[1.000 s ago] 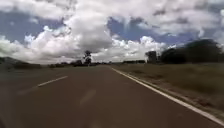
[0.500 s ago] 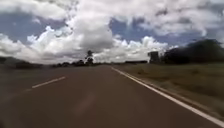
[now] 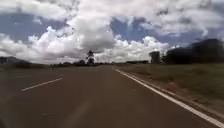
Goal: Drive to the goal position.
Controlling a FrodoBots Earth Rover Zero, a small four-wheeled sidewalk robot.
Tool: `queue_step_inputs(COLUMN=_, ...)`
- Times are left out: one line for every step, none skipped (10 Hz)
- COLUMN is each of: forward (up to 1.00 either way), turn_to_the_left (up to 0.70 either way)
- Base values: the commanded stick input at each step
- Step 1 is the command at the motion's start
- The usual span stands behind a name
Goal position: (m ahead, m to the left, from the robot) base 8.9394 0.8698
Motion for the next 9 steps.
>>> queue_step_inputs(forward=0.85, turn_to_the_left=0.0)
queue_step_inputs(forward=0.85, turn_to_the_left=0.0)
queue_step_inputs(forward=0.85, turn_to_the_left=0.0)
queue_step_inputs(forward=0.85, turn_to_the_left=0.0)
queue_step_inputs(forward=0.85, turn_to_the_left=0.0)
queue_step_inputs(forward=0.85, turn_to_the_left=0.0)
queue_step_inputs(forward=0.85, turn_to_the_left=0.0)
queue_step_inputs(forward=0.85, turn_to_the_left=0.0)
queue_step_inputs(forward=0.85, turn_to_the_left=0.0)
